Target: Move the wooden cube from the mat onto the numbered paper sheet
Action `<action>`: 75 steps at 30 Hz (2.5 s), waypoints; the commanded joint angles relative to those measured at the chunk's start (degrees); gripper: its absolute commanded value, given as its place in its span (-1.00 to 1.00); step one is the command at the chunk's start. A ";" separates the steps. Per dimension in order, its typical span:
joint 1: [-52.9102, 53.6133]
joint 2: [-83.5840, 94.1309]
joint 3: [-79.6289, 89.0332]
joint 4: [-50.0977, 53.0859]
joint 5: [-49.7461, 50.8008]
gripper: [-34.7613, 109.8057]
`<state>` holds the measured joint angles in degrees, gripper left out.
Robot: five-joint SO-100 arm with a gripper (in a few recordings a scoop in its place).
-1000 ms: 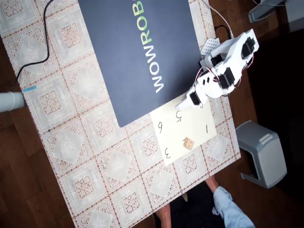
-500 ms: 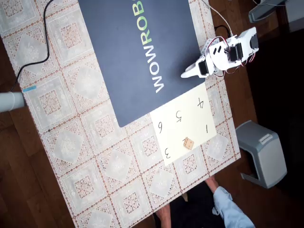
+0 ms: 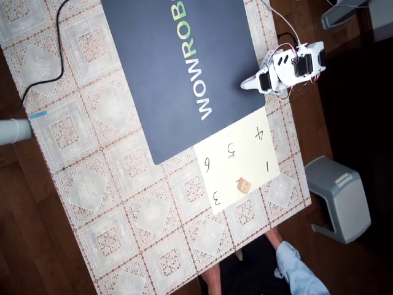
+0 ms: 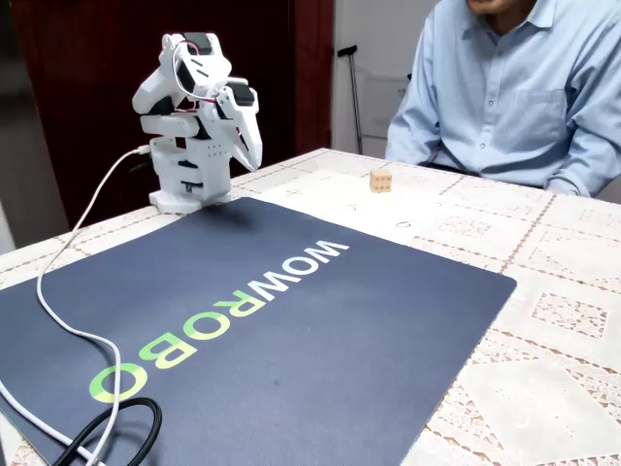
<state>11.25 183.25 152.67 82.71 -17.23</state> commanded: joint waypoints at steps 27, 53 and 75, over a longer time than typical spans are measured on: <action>3.87 3.25 12.48 -1.85 5.19 -0.52; 5.45 3.25 12.48 -1.85 6.59 -0.50; 5.45 3.25 12.48 -1.85 6.42 -0.52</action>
<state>15.82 185.80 162.86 79.63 -10.20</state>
